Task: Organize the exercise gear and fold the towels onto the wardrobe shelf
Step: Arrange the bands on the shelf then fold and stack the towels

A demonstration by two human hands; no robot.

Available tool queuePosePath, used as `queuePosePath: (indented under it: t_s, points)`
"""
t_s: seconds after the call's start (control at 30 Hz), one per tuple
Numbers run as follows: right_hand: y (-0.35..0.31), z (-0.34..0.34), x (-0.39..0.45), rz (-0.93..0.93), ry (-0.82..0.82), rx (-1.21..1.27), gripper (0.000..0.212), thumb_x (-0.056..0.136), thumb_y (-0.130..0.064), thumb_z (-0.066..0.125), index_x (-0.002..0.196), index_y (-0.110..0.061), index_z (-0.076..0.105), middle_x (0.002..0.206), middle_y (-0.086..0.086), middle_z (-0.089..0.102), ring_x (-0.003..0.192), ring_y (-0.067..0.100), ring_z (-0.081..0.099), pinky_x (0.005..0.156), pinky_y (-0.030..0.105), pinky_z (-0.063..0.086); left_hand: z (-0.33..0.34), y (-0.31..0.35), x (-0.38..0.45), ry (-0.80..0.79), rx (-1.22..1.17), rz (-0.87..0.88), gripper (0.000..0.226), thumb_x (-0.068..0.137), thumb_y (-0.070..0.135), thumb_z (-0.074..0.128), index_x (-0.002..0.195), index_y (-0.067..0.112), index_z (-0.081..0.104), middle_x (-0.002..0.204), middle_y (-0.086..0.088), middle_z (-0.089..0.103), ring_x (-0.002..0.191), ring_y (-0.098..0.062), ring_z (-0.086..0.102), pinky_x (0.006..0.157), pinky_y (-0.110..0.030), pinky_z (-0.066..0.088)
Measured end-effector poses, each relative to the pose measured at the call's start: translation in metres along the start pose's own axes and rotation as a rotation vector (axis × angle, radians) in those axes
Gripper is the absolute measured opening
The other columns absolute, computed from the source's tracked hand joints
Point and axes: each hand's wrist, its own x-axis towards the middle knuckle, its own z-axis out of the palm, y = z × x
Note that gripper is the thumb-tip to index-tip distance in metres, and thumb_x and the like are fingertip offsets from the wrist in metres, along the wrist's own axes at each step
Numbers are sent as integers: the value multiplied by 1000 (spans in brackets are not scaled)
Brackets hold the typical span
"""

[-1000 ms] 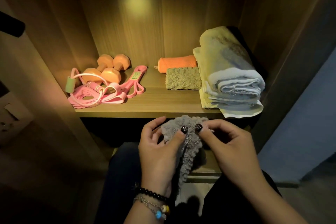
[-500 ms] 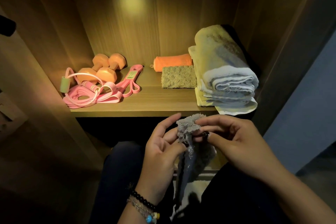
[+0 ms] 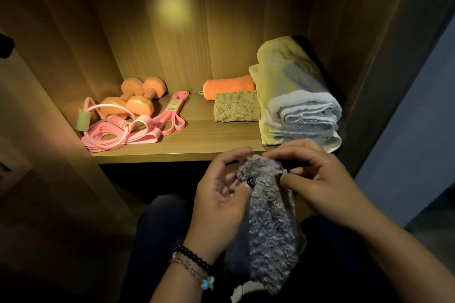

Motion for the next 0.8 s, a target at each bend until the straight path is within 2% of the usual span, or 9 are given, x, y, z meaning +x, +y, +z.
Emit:
queuePosePath:
  t_s: [0.1, 0.2, 0.27, 0.37, 0.43, 0.53, 0.6, 0.7, 0.8]
  points:
    - [12, -7, 4, -15, -43, 99, 26, 79, -3, 74, 98, -21, 72, 103, -2, 69, 102, 13, 64, 90, 35, 53, -1, 9, 12, -3, 90, 78, 50, 82, -25, 51, 102, 17, 67, 109, 2, 72, 108, -11, 65, 92, -21, 50]
    - [18, -12, 8, -21, -52, 105, 15, 77, -3, 75, 88, -11, 69, 92, 6, 70, 90, 22, 67, 80, 36, 56, -4, 20, 25, 5, 103, 103, 48, 82, -26, 50, 94, 17, 70, 103, 9, 74, 104, -7, 66, 87, -16, 49]
    - [21, -13, 12, 5, -99, 147, 10, 76, -13, 76, 84, -11, 70, 92, 9, 68, 88, 21, 67, 73, 34, 57, -6, 28, 34, -5, 90, 89, 44, 84, -22, 53, 90, 18, 72, 98, 10, 75, 100, -6, 68, 84, -16, 50]
    - [23, -18, 27, -41, -144, -38, 27, 70, -45, 75, 90, -27, 77, 118, -9, 61, 112, 1, 56, 93, 24, 47, -13, 39, 50, -4, 20, 85, 39, 82, -19, 56, 81, 16, 74, 87, 8, 76, 88, -6, 70, 76, -17, 53]
    - [17, -21, 36, -77, -198, -94, 37, 72, -55, 72, 92, -25, 78, 121, -11, 63, 114, 3, 57, 95, 27, 48, -22, 47, 58, 14, -71, 97, 31, 77, -11, 64, 74, 17, 77, 84, 3, 76, 86, -10, 70, 75, -21, 55]
    - [0, -27, 51, -83, -185, -116, 42, 72, -50, 73, 83, -9, 78, 90, 4, 74, 86, 18, 69, 79, 38, 53, -38, 55, 68, 67, -98, 111, 19, 66, 7, 69, 79, 17, 79, 88, -2, 76, 89, -14, 70, 77, -23, 54]
    - [-11, -28, 66, -153, -132, -188, 31, 76, -36, 73, 79, -5, 76, 77, 7, 72, 75, 22, 67, 71, 38, 51, -50, 54, 78, 134, -90, 87, 24, 64, 11, 70, 87, 9, 76, 92, -7, 75, 91, -17, 69, 80, -28, 55]
    - [-26, -22, 89, -245, -29, -350, 11, 80, -14, 74, 78, -4, 75, 74, 5, 70, 71, 18, 64, 67, 33, 47, -62, 52, 97, 151, -137, -2, 32, 71, 12, 70, 100, -3, 68, 99, -13, 71, 91, -19, 67, 82, -30, 55]
    - [-38, -17, 114, -304, 1, -459, 14, 81, -16, 73, 76, -3, 73, 77, 10, 70, 76, 24, 65, 68, 37, 48, -71, 52, 120, 217, -145, -105, 22, 85, 6, 65, 106, -2, 67, 97, -9, 70, 85, -15, 65, 73, -24, 54]
